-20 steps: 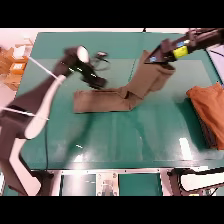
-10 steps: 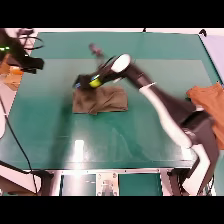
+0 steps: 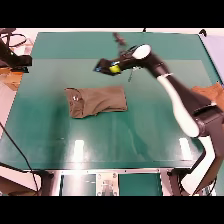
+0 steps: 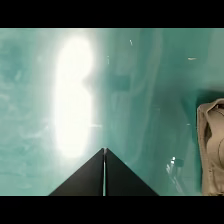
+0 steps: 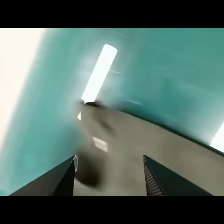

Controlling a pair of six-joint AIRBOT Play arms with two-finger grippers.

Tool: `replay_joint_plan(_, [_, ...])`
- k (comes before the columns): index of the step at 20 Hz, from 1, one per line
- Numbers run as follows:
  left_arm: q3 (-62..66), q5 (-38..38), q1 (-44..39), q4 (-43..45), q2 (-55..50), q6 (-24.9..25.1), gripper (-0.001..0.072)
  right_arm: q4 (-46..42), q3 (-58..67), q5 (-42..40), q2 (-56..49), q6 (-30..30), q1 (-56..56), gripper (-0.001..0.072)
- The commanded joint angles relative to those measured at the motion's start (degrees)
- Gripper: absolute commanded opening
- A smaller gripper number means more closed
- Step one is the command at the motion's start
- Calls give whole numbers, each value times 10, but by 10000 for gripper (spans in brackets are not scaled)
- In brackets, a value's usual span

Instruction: Fold the shirts.

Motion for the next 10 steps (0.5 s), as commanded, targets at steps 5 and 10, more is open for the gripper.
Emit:
replay_joint_plan(5, [0,-2,2,-21,0,0,26,-46,-188,99,19,15,-135,608])
replay_joint_plan(10, [0,-2,2,-21,0,0,26,37,-252,58,-16,-30,-89,608])
